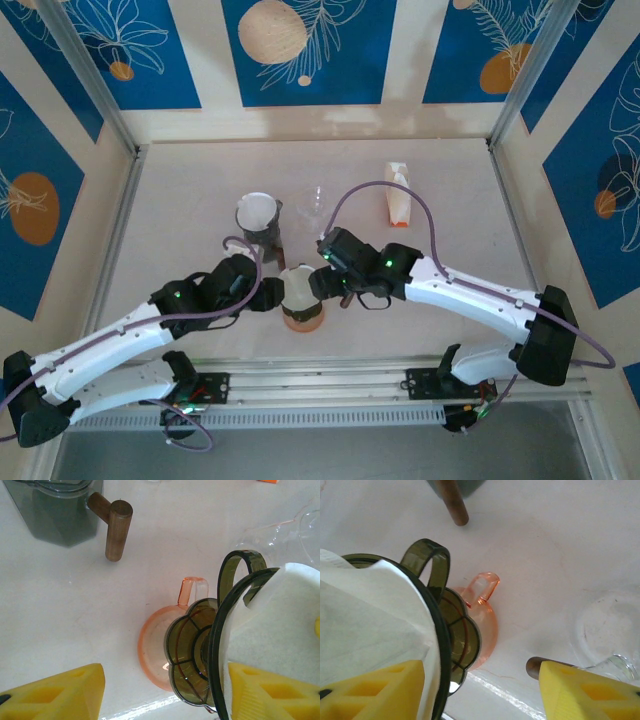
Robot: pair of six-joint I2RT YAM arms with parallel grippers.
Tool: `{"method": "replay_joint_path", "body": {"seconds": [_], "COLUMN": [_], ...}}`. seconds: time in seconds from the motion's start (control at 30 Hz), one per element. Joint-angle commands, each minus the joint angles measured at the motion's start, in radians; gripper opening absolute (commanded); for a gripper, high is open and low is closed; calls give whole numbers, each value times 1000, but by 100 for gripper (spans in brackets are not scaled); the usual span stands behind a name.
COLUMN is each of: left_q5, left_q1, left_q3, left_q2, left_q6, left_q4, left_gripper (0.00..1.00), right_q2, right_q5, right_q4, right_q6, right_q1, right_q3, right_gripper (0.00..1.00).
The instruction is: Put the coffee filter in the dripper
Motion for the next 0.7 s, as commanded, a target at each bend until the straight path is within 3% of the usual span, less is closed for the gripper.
{"method": "replay_joint_path", "body": {"seconds": [0.0, 0.47, 0.67], "left_q5": [7, 4, 18], "left_q1": [13, 13, 12], "left_q3": [-1, 1, 2], "left_q2": [7, 6, -1], "left_q6": [-14, -20, -16], "left_q4": [0, -5, 10], "left_gripper": [64, 64, 71], "right_q2": [-25, -89, -199], "right_q5": [16, 64, 98], "right_q4": [-21, 28, 80], "right_q6": [30, 24, 42], "right_q1": [-9, 16, 18], "right_q3": [-13, -16, -83], "right_gripper": [62, 65, 65]}}
